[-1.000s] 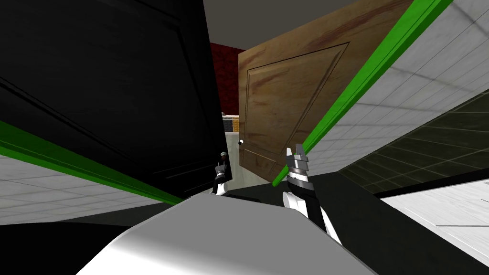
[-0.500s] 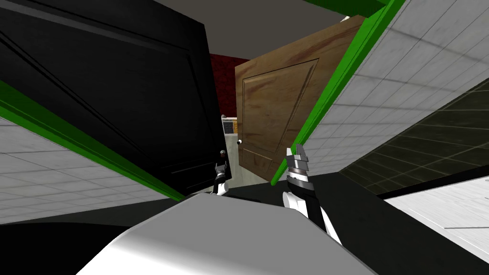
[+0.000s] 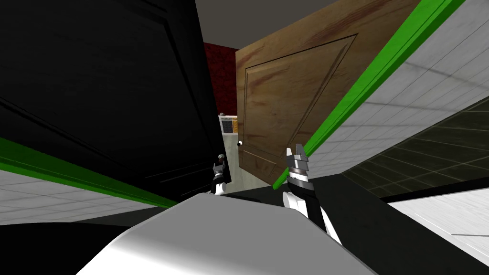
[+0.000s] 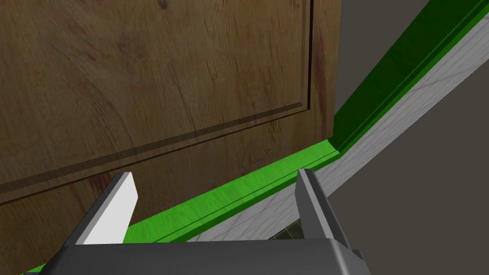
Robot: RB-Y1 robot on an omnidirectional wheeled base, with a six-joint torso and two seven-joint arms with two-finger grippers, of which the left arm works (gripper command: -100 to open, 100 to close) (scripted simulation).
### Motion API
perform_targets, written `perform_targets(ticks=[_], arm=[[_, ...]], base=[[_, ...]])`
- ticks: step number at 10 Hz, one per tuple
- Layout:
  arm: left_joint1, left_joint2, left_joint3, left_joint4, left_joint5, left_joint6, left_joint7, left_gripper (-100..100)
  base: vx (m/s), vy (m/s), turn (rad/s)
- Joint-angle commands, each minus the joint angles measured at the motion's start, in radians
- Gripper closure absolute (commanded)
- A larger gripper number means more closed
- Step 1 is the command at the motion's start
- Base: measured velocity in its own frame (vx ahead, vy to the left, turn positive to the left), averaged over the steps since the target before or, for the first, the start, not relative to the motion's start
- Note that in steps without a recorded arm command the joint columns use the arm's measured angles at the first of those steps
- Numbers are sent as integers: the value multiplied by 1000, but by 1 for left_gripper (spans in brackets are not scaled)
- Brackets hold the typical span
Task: Push the door open
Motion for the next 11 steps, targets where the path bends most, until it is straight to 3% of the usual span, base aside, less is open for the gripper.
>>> perform_targets(ticks=[1, 3, 4, 5, 10, 11], arm=[[3, -4, 1, 2, 1, -6, 5, -100], [5, -25, 2, 5, 2, -11, 11, -100], [8, -19, 1, -3, 2, -6, 7, -100], [8, -19, 1, -3, 2, -6, 7, 100], [8, -19, 1, -3, 2, -6, 7, 100], [6, -16, 28, 2, 7, -10, 0, 100]], base=[[178, 49, -33], [193, 60, -29], [82, 31, -7], [-11, -5, 4], [-15, -6, -2], [53, 19, -115]])
